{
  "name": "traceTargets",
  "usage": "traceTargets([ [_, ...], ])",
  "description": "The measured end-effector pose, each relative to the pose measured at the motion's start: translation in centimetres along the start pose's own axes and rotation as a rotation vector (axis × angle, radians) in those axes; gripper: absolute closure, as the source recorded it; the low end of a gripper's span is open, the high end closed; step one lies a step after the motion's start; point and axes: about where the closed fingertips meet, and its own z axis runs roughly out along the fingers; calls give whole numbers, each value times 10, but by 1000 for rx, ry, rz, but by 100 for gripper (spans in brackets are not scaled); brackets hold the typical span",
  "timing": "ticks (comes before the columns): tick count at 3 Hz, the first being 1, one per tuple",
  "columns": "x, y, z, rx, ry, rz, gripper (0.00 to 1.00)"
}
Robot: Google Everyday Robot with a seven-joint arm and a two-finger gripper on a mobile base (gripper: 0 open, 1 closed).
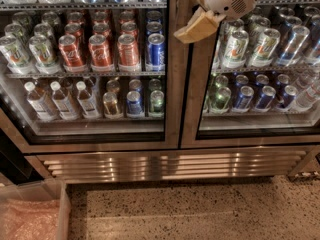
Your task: Open left fridge door
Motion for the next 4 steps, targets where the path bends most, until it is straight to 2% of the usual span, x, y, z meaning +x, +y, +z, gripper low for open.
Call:
traceTargets([
  [1,0,0,0,0,0,0,89],
  [2,0,0,0,0,0,0,100],
  [4,5,-3,-4,1,0,0,100],
])
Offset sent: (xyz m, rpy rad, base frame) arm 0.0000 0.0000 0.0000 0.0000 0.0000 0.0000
